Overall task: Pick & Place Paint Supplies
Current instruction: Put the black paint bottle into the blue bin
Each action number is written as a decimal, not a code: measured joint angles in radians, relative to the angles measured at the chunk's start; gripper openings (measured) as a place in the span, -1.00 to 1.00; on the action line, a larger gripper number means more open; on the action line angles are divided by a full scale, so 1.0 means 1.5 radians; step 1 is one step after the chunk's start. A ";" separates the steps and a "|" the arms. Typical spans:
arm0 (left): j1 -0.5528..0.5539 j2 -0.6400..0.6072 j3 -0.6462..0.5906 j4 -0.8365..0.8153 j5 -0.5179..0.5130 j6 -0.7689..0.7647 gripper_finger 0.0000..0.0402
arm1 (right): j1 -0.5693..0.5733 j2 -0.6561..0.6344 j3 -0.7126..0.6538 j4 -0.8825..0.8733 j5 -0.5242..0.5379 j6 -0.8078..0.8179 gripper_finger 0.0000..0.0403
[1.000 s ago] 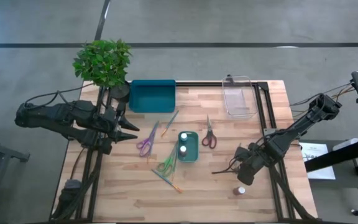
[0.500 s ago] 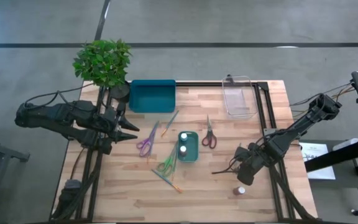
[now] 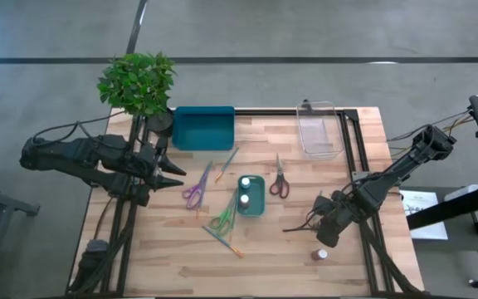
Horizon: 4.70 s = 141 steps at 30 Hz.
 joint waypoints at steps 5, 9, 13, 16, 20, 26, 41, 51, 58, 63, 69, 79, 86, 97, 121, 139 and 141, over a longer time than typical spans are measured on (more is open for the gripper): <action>0.000 0.000 0.000 0.000 0.000 0.000 -0.30 | 0.000 0.000 0.000 0.000 0.000 0.002 0.06; 0.000 0.000 0.000 0.000 0.000 0.000 -0.30 | 0.000 0.000 0.000 0.001 0.000 0.002 -0.09; 0.000 0.000 0.000 0.000 0.000 0.000 -0.30 | 0.000 -0.003 0.000 0.007 0.002 0.002 -0.38; 0.000 0.000 0.000 0.000 0.000 0.000 -0.30 | 0.000 -0.002 0.001 0.011 0.002 0.002 -0.46; 0.000 0.000 0.000 0.000 0.000 0.000 -0.30 | 0.000 -0.002 0.001 0.011 0.001 0.002 -0.46; 0.000 0.000 0.000 0.000 0.000 0.000 -0.30 | 0.000 -0.001 0.003 0.010 0.001 0.015 -0.46; 0.000 0.000 0.000 0.000 0.000 0.000 -0.30 | -0.096 0.001 0.143 -0.055 0.071 -0.097 -0.46; 0.001 0.000 0.000 -0.003 -0.012 0.000 -0.30 | -0.280 0.056 0.268 -0.072 -0.042 -0.302 -0.46; 0.001 0.000 0.000 -0.005 -0.013 -0.015 -0.30 | -0.337 0.215 0.429 -0.181 -0.085 -0.459 -0.46; 0.000 0.000 0.000 -0.011 -0.013 -0.023 -0.30 | -0.374 0.281 0.536 -0.205 -0.097 -0.527 -0.46; 0.000 0.000 0.000 -0.013 -0.013 -0.030 -0.30 | -0.431 0.345 0.655 -0.249 -0.106 -0.566 -0.46; 0.000 0.000 0.000 -0.013 -0.012 -0.030 -0.30 | -0.441 0.449 0.755 -0.288 -0.110 -0.648 -0.45; 0.000 0.000 0.000 -0.014 -0.012 -0.030 -0.30 | -0.447 0.468 0.753 -0.290 -0.105 -0.653 -0.45; 0.000 0.000 0.000 -0.016 -0.010 -0.031 -0.30 | -0.457 0.462 0.693 -0.246 -0.090 -0.664 -0.45; 0.000 0.000 0.000 -0.023 -0.010 -0.031 -0.30 | -0.461 0.454 0.598 -0.146 -0.104 -0.660 -0.45; 0.001 0.000 0.000 -0.023 -0.010 -0.035 -0.30 | -0.462 0.454 0.554 -0.095 -0.105 -0.661 -0.45; 0.001 0.000 0.000 -0.023 -0.010 -0.035 -0.30 | -0.464 0.456 0.553 -0.095 -0.105 -0.663 -0.45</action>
